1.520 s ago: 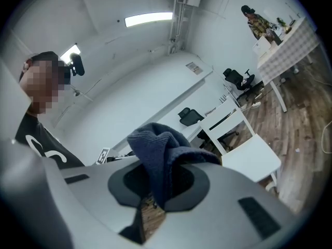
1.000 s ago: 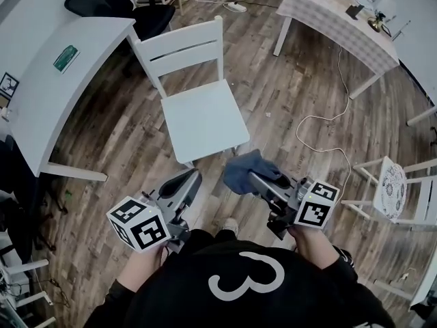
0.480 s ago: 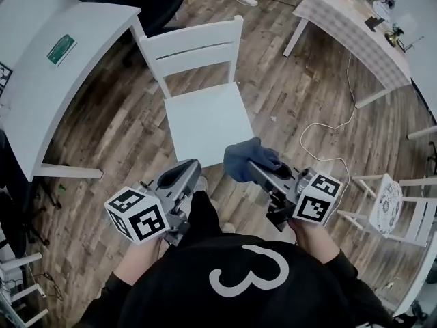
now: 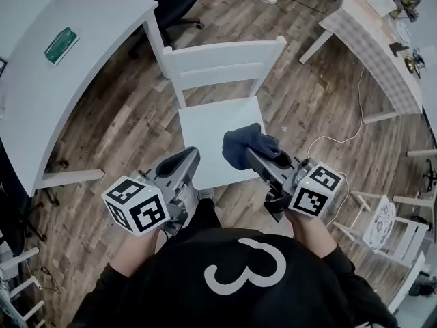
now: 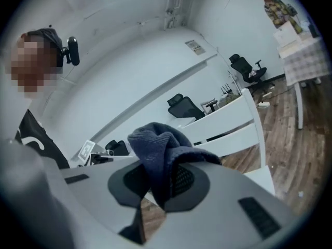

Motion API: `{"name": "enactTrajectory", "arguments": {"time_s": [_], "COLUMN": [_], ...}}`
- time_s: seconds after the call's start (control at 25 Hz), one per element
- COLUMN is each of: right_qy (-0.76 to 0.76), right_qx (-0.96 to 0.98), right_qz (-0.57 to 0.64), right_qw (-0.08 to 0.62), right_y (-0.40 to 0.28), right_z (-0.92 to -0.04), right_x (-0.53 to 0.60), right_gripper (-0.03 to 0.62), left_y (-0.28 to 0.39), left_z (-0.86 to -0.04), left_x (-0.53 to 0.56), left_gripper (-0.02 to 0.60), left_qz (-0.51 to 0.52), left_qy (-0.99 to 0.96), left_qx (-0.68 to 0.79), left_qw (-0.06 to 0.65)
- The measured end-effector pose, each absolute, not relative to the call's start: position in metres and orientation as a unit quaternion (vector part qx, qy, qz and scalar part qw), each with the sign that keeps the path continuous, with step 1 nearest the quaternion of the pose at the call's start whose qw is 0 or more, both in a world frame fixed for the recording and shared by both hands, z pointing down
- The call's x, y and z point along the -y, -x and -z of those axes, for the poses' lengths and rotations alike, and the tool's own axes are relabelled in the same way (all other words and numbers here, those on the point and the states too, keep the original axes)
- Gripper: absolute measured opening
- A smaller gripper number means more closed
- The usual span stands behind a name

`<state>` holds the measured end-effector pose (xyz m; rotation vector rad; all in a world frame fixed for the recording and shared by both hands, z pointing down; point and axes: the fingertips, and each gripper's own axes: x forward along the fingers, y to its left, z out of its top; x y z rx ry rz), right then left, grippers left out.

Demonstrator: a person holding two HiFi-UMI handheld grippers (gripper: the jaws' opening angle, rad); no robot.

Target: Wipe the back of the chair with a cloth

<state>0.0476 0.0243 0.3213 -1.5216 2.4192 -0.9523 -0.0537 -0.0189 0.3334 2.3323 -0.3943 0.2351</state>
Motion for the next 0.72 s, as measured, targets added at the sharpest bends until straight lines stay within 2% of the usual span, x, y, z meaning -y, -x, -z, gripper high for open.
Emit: {"name": "enactTrajectory", "arguments": {"time_s": [0.28,0.72], "right_qy": [0.524,0.499], "right_qx": [-0.823,-0.837], "right_qz": [0.218,0.224], "right_qw": [-0.029,-0.023], "right_y": [-0.035,-0.036], "right_z": [-0.32,-0.34], "right_x": [0.064,0.152], "right_gripper": [0.048,0.048], "left_y": [0.064,0.071], "left_z": [-0.336,-0.34], "left_x": [0.078,0.111], "left_gripper": [0.014,0.014], "left_qz": [-0.082,-0.06], "left_qy": [-0.907,-0.876], "left_qx": [0.179,0.268], "left_qw": [0.373,0.397]}}
